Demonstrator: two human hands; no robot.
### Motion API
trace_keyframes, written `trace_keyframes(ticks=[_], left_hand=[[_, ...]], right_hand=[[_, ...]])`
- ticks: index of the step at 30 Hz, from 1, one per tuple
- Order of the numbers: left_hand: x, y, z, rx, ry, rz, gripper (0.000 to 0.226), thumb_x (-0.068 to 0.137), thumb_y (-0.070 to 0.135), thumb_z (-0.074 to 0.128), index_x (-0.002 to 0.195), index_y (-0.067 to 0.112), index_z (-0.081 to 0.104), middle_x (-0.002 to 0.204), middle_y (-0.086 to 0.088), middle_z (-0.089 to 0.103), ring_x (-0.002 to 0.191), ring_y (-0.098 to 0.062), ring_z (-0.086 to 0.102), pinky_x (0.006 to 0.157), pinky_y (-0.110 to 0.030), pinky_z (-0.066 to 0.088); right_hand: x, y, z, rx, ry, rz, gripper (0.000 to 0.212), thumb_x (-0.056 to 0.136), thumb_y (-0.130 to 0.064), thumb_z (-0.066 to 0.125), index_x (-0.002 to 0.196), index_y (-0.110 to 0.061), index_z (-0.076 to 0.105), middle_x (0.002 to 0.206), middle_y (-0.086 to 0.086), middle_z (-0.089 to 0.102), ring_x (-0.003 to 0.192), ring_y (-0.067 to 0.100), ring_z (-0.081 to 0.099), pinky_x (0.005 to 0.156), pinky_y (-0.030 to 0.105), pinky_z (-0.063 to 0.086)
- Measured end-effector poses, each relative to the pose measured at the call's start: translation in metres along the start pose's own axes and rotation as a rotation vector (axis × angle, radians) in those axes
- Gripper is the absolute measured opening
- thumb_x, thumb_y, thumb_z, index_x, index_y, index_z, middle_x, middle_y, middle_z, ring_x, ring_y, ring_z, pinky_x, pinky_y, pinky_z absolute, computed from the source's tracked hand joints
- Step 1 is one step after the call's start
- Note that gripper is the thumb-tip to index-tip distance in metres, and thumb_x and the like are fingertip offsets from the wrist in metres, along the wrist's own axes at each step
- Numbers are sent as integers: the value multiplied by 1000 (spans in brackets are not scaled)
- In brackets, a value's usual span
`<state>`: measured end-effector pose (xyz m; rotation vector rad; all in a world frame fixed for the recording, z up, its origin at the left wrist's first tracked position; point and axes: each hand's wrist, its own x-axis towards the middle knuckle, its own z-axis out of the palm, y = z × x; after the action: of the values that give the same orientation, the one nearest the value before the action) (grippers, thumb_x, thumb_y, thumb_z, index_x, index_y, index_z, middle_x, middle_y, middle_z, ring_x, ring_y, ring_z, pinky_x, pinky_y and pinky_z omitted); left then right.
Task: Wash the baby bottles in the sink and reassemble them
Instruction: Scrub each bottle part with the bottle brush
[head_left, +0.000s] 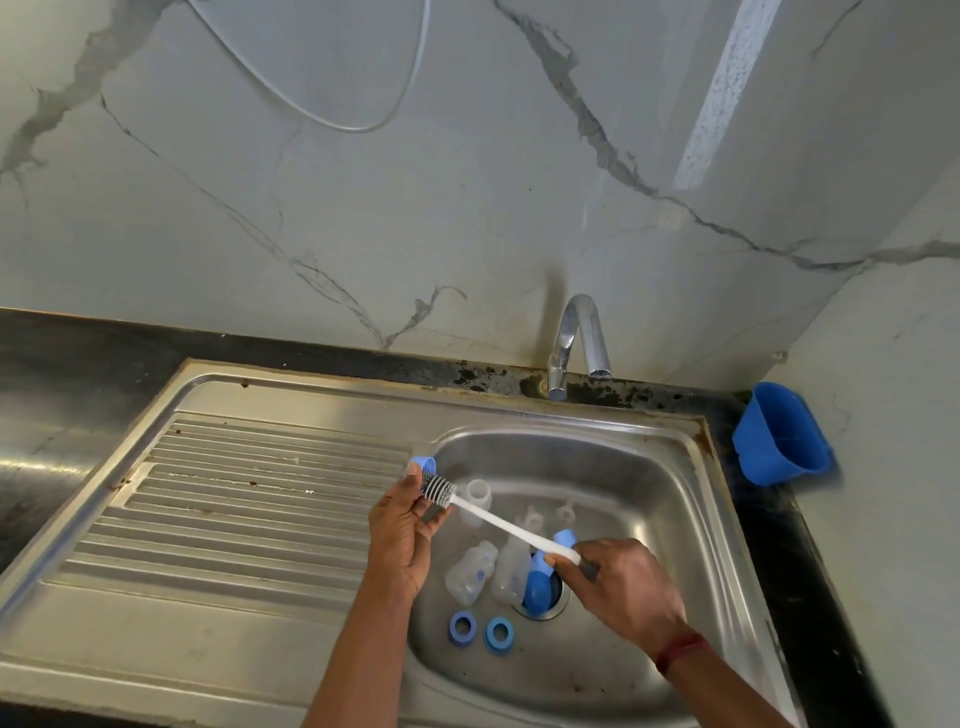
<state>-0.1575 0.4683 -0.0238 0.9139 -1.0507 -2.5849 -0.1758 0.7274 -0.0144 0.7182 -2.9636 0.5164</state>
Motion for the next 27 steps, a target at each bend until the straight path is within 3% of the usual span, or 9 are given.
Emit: trace_keyframes(ticks=[4, 8, 11, 14, 18, 19, 22, 25, 27], left_hand=[[1, 4, -2, 67, -52, 34, 57, 52, 36, 92, 96, 8, 69, 90, -8, 74, 94, -26, 69, 93, -47, 52], [5, 8, 2, 94, -109, 48, 84, 26, 49, 99, 94, 9, 70, 92, -8, 75, 87, -21, 73, 89, -41, 53], [3, 9, 6, 105, -134, 38, 88, 25, 51, 99, 96, 8, 68, 94, -9, 75, 91, -21, 73, 88, -41, 53], [-2, 8, 6, 90, -110, 30, 87, 27, 50, 99, 96, 7, 68, 94, -10, 75, 92, -22, 72, 87, -42, 54], [-8, 6, 3, 57, -79, 12, 42, 68, 30, 80, 100, 7, 67, 99, -12, 72, 103, -30, 65, 104, -53, 44], [-9, 6, 2, 48, -75, 11, 45, 69, 30, 79, 104, 6, 67, 100, -13, 71, 105, -32, 64, 104, -52, 44], [-9, 6, 0, 59, -81, 16, 75, 46, 44, 96, 106, 7, 69, 102, -12, 72, 104, -30, 66, 95, -47, 49], [-6, 5, -4, 60, -122, 10, 56, 52, 38, 94, 96, 11, 71, 98, -9, 73, 105, -30, 64, 96, -47, 47], [-3, 3, -5, 79, -137, 9, 70, 38, 43, 100, 96, 13, 73, 99, -8, 74, 101, -27, 67, 99, -49, 46]], right_hand=[[-1, 3, -4, 129, -21, 77, 56, 84, -69, 47, 51, -24, 50, 43, -9, 41, 39, 10, 40, 41, 14, 29], [7, 10, -10, 200, 78, 54, 55, 84, -64, 52, 45, -33, 29, 39, -11, 30, 41, 10, 40, 43, 11, 23], [9, 16, -10, 180, 55, 81, 58, 86, -60, 57, 43, -32, 30, 39, -9, 29, 39, 11, 35, 43, 16, 27], [7, 17, -6, 241, 24, 106, 54, 86, -53, 64, 43, -32, 42, 45, -14, 45, 42, 10, 41, 44, 15, 26], [3, 13, -3, 211, -76, 122, 51, 86, -59, 61, 56, -17, 61, 44, -9, 48, 42, 12, 42, 42, 16, 29], [3, 11, -2, 198, -94, 119, 52, 87, -60, 59, 59, -16, 63, 46, -7, 49, 42, 12, 41, 43, 16, 30], [2, 5, -6, 160, -127, 95, 51, 89, -58, 59, 52, -24, 49, 45, -7, 41, 41, 12, 39, 43, 16, 30], [3, 8, -8, 152, -132, 72, 51, 87, -62, 57, 56, -22, 57, 48, -5, 48, 41, 12, 40, 42, 15, 29], [4, 11, -9, 153, -109, 55, 52, 86, -64, 57, 55, -22, 58, 48, -5, 50, 41, 12, 41, 42, 14, 28]])
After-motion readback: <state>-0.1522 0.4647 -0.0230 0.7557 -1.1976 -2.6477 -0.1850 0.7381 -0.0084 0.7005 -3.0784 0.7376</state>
